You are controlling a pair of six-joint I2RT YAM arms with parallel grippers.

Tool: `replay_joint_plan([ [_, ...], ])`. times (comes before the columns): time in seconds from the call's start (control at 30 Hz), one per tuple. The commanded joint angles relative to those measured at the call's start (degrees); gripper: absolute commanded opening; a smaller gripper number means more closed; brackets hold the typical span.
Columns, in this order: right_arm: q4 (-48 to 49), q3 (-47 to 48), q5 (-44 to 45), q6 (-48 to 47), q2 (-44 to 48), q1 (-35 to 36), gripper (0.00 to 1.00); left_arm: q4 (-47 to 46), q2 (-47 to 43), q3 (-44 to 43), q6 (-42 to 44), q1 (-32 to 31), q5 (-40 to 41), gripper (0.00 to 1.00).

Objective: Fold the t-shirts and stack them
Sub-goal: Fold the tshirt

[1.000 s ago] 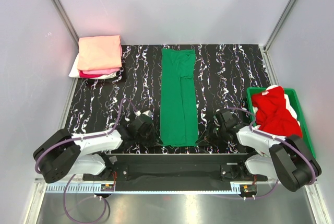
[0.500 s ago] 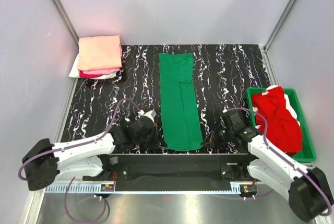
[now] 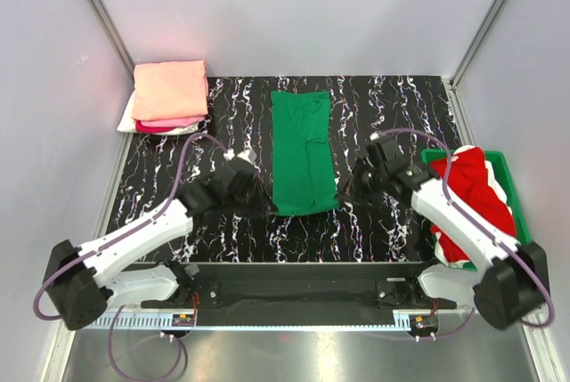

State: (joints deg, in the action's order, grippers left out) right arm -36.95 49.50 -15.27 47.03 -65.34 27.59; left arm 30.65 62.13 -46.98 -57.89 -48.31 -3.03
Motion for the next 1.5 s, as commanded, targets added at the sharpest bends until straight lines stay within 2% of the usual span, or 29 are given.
replay_joint_plan([
  [0.0, 1.3, 7.0, 3.4, -5.8, -7.2, -1.5, 0.0, 1.2, 4.0, -4.2, 7.8, 5.8, -3.6, 0.0],
  [0.23, 4.1, 15.5, -0.5, -9.6, -19.7, -8.2, 0.0, 0.2, 16.2, -12.4, 16.0, 13.1, -8.6, 0.0],
  [0.37, 4.1, 21.2, -1.4, -11.6, -26.8, -9.4, 0.0, 0.5, 23.5, -18.0, 19.7, 16.8, -11.1, 0.0],
  [0.5, 4.2, 25.2, -2.5, -12.7, -31.9, -10.5, 0.0, 1.2, 31.4, -24.4, 22.9, 18.8, -13.6, 0.0],
  [0.93, 4.3, 37.2, -4.9, -13.5, -47.9, -12.6, 0.0, 5.4, 48.3, -39.8, 29.7, 25.6, -18.5, 0.0],
  [1.07, 3.1, 42.4, -4.5, -12.0, -54.3, -13.7, 0.0, 7.5, 55.2, -46.7, 31.1, 27.4, -20.1, 0.06],
  [1.1, 2.9, 43.7, -4.2, -11.5, -55.4, -14.1, 0.02, 9.1, 58.6, -51.5, 31.3, 27.8, -21.0, 0.07],
  [1.13, 2.4, 45.3, -4.6, -11.2, -56.6, -14.4, 0.12, 10.6, 60.5, -54.1, 31.6, 28.2, -21.6, 0.13],
  [1.17, 1.2, 49.7, -5.4, -11.3, -59.3, -14.9, 0.39, 13.8, 62.2, -57.3, 31.6, 29.0, -22.0, 0.2],
  [1.2, -0.1, 52.4, -5.6, -11.6, -60.7, -15.3, 0.46, 15.2, 64.9, -62.5, 31.8, 29.2, -22.8, 0.24],
  [1.27, -4.8, 61.1, -6.4, -12.4, -63.8, -16.2, 0.55, 17.8, 66.4, -67.5, 31.6, 30.5, -22.7, 0.39],
  [1.3, -6.3, 63.5, -5.9, -12.7, -64.1, -16.3, 0.61, 19.3, 66.2, -69.2, 31.3, 30.8, -22.6, 0.49],
  [1.33, -7.7, 66.8, -5.5, -13.3, -64.1, -16.4, 0.62, 19.6, 65.8, -72.0, 31.1, 31.2, -22.7, 0.56],
  [1.4, -9.0, 67.3, -4.4, -13.5, -61.7, -16.6, 0.63, 20.5, 63.2, -73.8, 31.0, 32.4, -23.1, 0.6],
  [1.47, -6.9, 62.8, -4.7, -13.6, -56.4, -16.5, 0.64, 21.3, 60.7, -73.3, 31.4, 32.8, -21.7, 0.65],
])
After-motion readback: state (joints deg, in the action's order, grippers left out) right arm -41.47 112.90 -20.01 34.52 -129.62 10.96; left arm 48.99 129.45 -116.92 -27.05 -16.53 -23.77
